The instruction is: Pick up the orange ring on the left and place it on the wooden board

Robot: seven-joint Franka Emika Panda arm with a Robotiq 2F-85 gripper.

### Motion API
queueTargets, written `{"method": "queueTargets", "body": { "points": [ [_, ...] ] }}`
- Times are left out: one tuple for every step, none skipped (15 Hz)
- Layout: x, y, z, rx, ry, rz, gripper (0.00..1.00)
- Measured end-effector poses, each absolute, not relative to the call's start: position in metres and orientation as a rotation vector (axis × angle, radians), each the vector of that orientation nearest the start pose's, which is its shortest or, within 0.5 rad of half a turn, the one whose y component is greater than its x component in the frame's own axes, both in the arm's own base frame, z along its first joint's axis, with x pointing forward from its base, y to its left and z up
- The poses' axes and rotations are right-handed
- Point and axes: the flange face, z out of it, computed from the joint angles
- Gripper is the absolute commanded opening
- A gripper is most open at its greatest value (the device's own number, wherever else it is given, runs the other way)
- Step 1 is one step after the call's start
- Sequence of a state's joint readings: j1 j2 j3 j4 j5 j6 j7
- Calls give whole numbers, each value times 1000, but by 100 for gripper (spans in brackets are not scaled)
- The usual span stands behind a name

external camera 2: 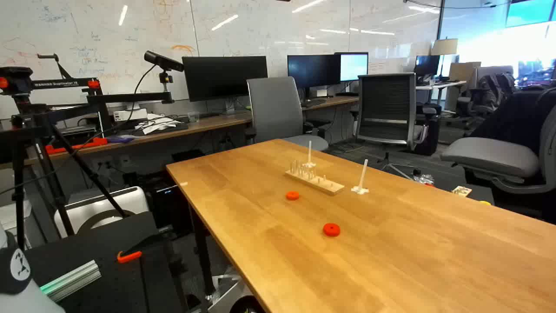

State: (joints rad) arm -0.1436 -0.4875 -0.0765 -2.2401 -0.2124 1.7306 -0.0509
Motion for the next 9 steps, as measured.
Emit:
{"method": "queueTargets", "body": {
  "points": [
    [389,-111,555,-3304,205,69,100],
    [390,-112,558,-3305,206,62,100],
    [389,-111,559,-3305,206,55,100],
    [389,-111,560,-3305,207,53,100],
    [389,-111,560,-3305,207,53,100],
    [389,-111,560,-3305,207,53,100],
    [389,-111,560,-3305,207,53,100],
    [390,-112,561,-3306,216,39,100],
    [392,-112,564,-3311,233,-7,100]
  ]
}}
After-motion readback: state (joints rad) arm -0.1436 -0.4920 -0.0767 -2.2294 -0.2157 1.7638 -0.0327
